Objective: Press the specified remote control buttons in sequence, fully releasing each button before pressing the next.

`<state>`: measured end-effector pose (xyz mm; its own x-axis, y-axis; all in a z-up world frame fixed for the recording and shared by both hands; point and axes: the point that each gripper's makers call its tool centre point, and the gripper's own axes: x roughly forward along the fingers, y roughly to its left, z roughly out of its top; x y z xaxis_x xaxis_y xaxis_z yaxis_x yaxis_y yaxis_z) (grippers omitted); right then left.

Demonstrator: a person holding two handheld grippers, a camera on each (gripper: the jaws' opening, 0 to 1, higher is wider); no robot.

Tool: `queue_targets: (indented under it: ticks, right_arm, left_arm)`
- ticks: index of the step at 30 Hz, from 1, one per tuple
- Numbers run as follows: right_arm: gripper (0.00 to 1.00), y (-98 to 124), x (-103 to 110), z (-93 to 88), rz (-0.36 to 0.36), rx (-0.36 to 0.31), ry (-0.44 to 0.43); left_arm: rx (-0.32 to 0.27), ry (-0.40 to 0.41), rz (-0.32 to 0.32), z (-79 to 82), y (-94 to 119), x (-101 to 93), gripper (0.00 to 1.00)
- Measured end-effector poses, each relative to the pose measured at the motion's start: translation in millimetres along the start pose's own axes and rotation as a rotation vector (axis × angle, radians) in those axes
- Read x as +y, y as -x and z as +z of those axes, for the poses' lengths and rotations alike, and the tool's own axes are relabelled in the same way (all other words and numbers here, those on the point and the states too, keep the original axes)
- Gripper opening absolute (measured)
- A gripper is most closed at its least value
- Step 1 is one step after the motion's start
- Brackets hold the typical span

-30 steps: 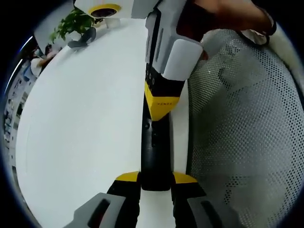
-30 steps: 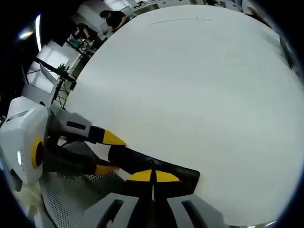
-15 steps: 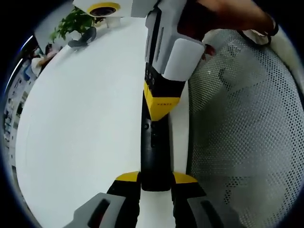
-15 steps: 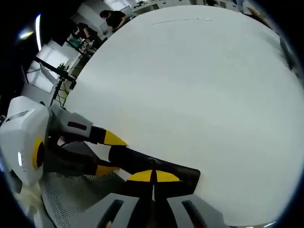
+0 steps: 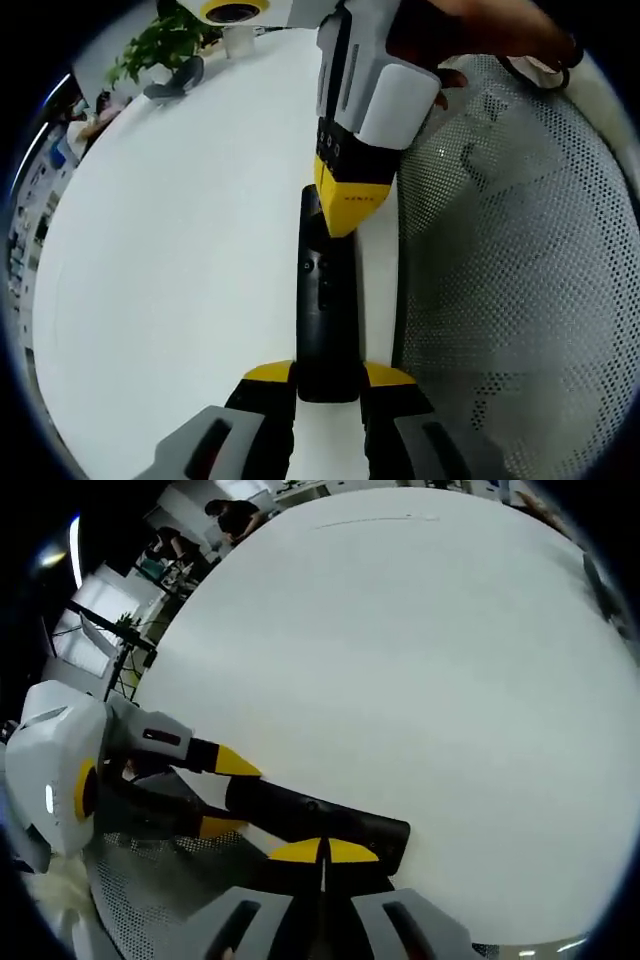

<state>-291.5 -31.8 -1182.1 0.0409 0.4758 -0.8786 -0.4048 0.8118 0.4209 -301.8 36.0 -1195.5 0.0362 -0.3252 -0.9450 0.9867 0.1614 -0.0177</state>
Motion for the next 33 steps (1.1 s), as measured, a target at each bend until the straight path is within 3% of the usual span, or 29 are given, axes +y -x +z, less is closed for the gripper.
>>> queue_targets:
  ticks: [19,27,30,33]
  right_arm:
    - [0.00,-4.6,-1.5,-7.3,-0.018,0.035,0.033]
    - [0.00,-5.1,-2.7,-6.7,-0.016,0.050,0.011]
    - [0.00,-4.6,-2.7,-6.4,0.015,0.058,-0.079]
    - [0.00,-4.5,-3.7,-6.1,0.019,0.062,-0.077]
  left_arm:
    - [-0.022,-0.004,0.003,-0.2,0.0,0.1,0.23]
    - [-0.022,-0.008,-0.002,-0.4,-0.1,0.0,0.23]
    - [-0.023,-0.003,-0.006,-0.4,0.0,0.4,0.23]
    - [-0.029,-0.005,-0.006,-0.6,0.0,0.4,0.23]
